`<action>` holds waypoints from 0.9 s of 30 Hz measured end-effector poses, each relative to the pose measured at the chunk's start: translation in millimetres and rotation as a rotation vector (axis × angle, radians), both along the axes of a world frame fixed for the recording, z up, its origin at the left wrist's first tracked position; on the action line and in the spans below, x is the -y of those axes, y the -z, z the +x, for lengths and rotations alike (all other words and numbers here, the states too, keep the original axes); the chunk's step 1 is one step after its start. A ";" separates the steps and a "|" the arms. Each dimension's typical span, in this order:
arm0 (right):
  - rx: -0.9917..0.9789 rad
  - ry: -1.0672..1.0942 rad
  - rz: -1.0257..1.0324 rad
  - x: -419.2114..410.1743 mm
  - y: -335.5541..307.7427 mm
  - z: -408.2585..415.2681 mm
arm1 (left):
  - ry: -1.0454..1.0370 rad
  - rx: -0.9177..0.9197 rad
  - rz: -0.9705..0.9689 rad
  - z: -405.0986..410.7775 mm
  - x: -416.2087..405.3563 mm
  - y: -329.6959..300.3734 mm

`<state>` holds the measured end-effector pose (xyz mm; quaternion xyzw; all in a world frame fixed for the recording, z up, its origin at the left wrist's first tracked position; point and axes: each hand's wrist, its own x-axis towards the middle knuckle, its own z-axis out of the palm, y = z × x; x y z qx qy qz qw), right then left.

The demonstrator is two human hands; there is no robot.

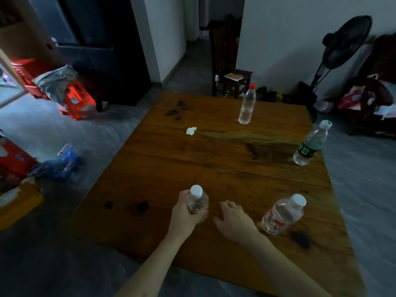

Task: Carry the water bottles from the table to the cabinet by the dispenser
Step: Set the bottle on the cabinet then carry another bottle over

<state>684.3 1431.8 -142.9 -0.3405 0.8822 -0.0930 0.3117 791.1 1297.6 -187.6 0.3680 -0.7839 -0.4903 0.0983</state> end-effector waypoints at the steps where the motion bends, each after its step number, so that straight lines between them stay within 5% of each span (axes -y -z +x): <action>1: 0.007 0.004 -0.007 -0.8 1.1 0.2 | 0.013 -0.010 -0.025 -0.1 1.2 0.2; 6: 0.188 0.135 -0.108 -11.5 11.3 -3.0 | 0.084 -0.011 -0.034 5.5 6.4 -6.0; 19: 1.174 0.976 -0.606 -53.3 7.8 14.6 | 0.342 -0.262 -0.119 5.1 -18.7 -119.5; 27: 1.641 0.989 -0.807 -91.8 -26.1 20.6 | 0.474 -0.356 -0.101 -0.3 -47.6 -170.7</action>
